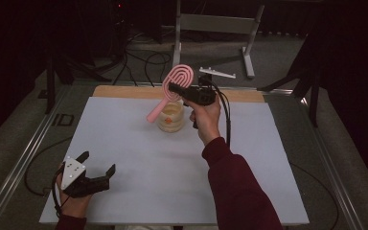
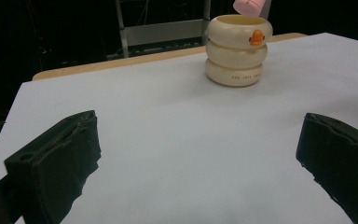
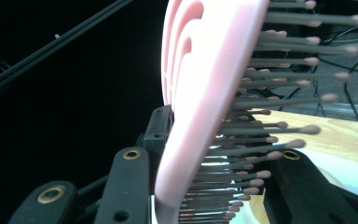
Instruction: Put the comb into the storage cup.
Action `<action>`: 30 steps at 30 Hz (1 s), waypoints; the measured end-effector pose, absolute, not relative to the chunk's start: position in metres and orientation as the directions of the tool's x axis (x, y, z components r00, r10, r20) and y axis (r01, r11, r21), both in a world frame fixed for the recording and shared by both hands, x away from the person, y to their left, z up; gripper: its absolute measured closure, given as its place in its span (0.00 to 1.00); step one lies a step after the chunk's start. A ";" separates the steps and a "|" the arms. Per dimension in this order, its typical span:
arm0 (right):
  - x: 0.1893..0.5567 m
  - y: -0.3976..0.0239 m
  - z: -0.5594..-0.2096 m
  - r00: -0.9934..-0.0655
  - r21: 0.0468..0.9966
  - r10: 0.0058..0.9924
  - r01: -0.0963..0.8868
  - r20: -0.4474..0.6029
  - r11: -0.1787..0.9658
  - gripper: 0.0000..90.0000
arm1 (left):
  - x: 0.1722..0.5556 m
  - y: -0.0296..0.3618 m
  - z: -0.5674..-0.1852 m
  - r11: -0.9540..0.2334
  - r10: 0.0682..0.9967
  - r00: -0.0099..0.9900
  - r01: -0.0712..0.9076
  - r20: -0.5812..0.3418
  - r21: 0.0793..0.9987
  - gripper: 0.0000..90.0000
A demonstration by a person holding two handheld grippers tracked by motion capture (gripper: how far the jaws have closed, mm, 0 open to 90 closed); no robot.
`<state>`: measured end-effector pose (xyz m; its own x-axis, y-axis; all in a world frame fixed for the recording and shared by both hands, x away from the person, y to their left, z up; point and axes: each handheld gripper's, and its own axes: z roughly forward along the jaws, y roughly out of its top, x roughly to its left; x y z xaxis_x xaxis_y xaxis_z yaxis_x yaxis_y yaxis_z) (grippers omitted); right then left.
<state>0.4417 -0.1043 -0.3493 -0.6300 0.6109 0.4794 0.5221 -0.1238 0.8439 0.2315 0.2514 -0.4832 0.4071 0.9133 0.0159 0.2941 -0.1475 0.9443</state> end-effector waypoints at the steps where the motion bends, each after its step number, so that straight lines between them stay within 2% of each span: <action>1: 0.442 -0.104 -0.349 -0.628 0.845 0.615 0.521 0.478 -0.125 0.71 | 0.232 0.251 -0.483 -0.148 0.913 0.407 0.294 0.016 0.944 0.00; 15: 0.447 -0.112 -0.347 -0.606 0.857 0.643 0.490 0.468 -0.161 0.71 | 0.231 0.252 -0.483 -0.147 0.914 0.405 0.293 0.017 0.945 0.00; 30: 0.442 -0.113 -0.344 -0.598 0.898 0.691 0.403 0.406 -0.179 0.71 | 0.231 0.253 -0.483 -0.144 0.914 0.405 0.294 0.013 0.945 0.00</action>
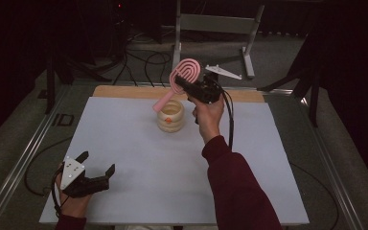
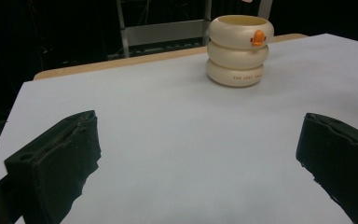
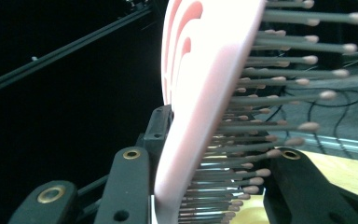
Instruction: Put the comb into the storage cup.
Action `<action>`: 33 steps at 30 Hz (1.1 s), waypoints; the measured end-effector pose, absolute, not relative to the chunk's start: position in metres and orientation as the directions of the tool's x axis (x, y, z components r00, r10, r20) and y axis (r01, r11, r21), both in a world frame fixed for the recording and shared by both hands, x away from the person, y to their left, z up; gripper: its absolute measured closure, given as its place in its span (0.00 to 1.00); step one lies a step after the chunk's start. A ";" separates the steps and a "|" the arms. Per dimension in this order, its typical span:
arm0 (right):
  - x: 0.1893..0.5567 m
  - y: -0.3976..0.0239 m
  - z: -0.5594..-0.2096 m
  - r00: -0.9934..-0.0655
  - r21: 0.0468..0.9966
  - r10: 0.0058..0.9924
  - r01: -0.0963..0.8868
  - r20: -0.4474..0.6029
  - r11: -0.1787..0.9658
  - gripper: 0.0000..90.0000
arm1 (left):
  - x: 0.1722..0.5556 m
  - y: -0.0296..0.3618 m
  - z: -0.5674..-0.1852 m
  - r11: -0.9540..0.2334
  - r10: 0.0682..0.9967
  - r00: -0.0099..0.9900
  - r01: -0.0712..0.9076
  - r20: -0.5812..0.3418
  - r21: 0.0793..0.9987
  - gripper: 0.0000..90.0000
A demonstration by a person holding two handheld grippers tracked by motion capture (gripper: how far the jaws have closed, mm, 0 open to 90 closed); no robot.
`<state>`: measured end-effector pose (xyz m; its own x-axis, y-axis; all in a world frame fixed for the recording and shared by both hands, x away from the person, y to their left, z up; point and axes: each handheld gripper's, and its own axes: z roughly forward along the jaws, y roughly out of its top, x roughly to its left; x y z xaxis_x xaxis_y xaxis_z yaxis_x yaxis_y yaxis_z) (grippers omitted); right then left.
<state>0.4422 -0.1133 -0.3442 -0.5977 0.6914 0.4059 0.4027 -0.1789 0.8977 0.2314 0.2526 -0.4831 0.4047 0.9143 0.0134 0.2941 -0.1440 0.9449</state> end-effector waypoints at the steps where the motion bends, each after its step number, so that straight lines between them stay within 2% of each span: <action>1: 0.442 -0.113 -0.344 -0.596 0.899 0.695 0.400 0.403 -0.179 0.71 | 0.231 0.253 -0.483 -0.144 0.914 0.405 0.294 0.014 0.945 0.00; 33: 0.450 -0.123 -0.351 -0.513 0.913 0.783 0.373 0.351 -0.164 0.71 | 0.231 0.252 -0.483 -0.145 0.913 0.408 0.293 0.014 0.945 0.00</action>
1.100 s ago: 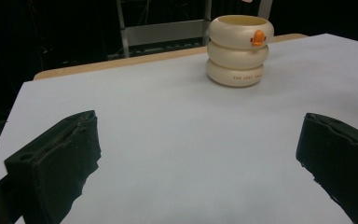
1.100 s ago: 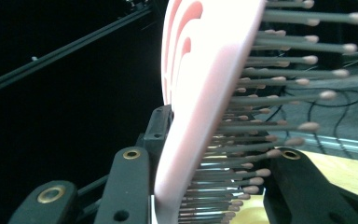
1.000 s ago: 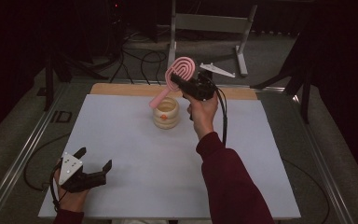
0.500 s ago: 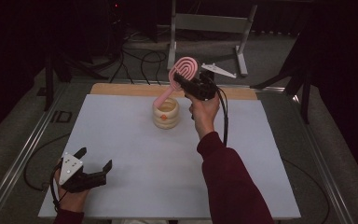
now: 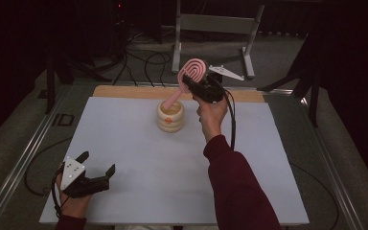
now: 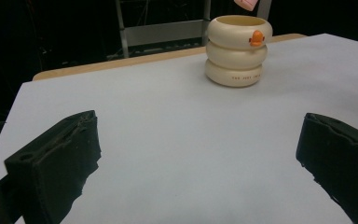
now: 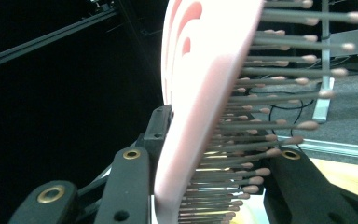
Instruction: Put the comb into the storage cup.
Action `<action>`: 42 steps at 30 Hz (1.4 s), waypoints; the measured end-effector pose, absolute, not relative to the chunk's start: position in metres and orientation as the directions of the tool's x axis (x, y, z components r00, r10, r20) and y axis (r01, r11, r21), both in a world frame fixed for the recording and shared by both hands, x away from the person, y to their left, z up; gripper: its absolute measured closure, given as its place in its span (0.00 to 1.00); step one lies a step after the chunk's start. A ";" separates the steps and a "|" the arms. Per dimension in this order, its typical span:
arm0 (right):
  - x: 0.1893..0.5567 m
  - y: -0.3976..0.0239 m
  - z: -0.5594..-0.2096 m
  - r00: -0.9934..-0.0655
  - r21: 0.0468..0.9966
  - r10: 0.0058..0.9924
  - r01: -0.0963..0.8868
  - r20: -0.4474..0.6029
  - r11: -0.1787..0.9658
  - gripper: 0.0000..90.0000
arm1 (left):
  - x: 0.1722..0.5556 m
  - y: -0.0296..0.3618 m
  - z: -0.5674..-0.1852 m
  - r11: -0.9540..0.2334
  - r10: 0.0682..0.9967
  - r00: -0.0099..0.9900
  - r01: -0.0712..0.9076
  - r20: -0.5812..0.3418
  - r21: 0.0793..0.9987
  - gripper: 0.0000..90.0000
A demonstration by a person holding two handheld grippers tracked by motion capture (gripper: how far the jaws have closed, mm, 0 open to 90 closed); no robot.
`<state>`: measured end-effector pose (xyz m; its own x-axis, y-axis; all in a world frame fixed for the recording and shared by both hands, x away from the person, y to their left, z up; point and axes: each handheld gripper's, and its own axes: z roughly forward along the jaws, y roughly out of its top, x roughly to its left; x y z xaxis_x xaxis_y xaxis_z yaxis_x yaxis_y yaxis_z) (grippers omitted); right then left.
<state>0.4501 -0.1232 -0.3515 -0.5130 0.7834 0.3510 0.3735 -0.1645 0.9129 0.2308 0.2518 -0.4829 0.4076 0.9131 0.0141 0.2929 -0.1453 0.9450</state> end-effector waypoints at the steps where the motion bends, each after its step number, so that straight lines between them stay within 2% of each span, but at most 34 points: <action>1: 0.450 -0.123 -0.352 -0.511 0.914 0.786 0.372 0.348 -0.163 0.71 | 0.231 0.252 -0.483 -0.146 0.913 0.407 0.293 0.014 0.945 0.00; 42: 0.459 -0.118 -0.374 -0.433 0.901 0.831 0.398 0.349 -0.171 0.71 | 0.231 0.251 -0.484 -0.149 0.910 0.414 0.294 0.015 0.944 0.00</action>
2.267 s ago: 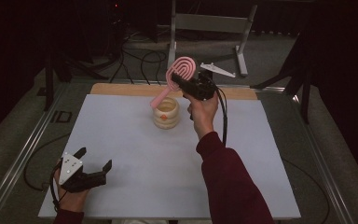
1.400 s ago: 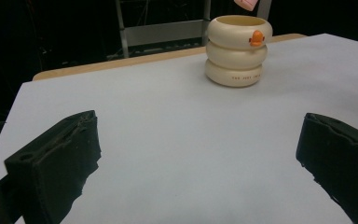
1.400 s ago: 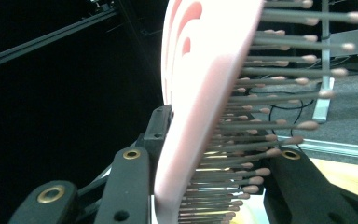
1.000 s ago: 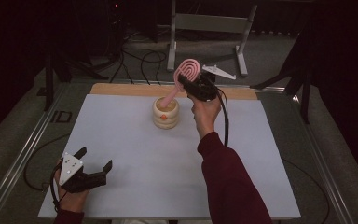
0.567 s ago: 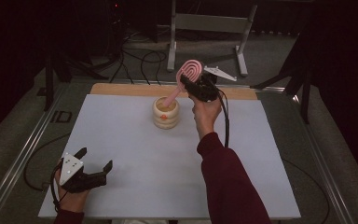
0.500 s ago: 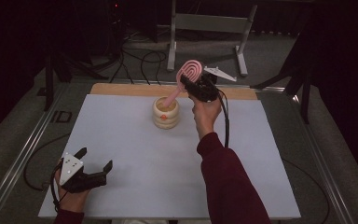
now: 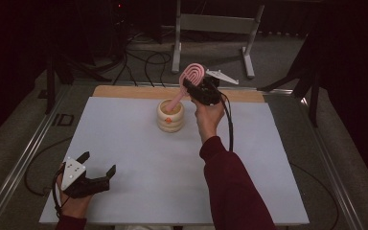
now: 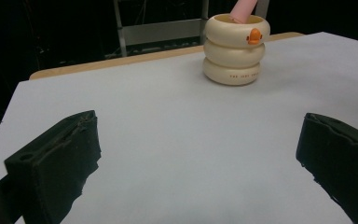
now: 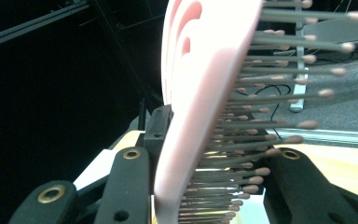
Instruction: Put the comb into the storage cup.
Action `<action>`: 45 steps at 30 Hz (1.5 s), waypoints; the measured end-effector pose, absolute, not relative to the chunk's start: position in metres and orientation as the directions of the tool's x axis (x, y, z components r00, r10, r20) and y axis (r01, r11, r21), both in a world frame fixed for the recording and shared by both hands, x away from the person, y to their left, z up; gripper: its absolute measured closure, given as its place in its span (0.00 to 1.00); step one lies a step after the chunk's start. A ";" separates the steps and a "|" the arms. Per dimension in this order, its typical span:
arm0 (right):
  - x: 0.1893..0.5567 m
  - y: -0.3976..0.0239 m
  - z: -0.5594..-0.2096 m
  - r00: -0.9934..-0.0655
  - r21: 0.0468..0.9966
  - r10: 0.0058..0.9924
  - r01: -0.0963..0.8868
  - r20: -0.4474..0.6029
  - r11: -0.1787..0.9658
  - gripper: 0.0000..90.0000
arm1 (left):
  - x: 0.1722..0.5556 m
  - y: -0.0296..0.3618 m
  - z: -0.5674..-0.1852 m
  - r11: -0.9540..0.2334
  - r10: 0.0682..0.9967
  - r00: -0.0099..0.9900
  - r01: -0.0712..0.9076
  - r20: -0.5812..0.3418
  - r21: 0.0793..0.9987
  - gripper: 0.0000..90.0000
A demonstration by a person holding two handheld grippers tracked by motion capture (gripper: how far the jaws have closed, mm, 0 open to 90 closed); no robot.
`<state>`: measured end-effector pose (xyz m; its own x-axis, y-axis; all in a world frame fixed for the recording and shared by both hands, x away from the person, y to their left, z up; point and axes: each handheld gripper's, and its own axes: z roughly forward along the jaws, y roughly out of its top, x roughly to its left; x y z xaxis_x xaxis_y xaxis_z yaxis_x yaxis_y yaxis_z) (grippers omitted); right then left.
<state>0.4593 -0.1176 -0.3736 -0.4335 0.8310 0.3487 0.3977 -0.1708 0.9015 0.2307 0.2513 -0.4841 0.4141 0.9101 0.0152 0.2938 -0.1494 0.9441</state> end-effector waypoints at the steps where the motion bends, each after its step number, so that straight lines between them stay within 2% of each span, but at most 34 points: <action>1: 0.460 -0.117 -0.374 -0.434 0.901 0.831 0.399 0.348 -0.170 0.71 | 0.231 0.251 -0.484 -0.148 0.910 0.414 0.295 0.013 0.944 0.00; 17: 0.464 -0.102 -0.386 -0.435 0.902 0.847 0.416 0.306 -0.113 0.71 | 0.230 0.252 -0.484 -0.145 0.910 0.414 0.294 0.011 0.945 0.00; 45: 0.469 -0.085 -0.401 -0.419 0.891 0.859 0.446 0.294 -0.087 0.71 | 0.228 0.252 -0.484 -0.143 0.911 0.413 0.291 0.010 0.946 0.00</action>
<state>0.4689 -0.0853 -0.4011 -0.4190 0.8592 0.2936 0.4465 -0.0865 0.8906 0.2284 0.2517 -0.4844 0.4132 0.9106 0.0102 0.2914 -0.1429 0.9459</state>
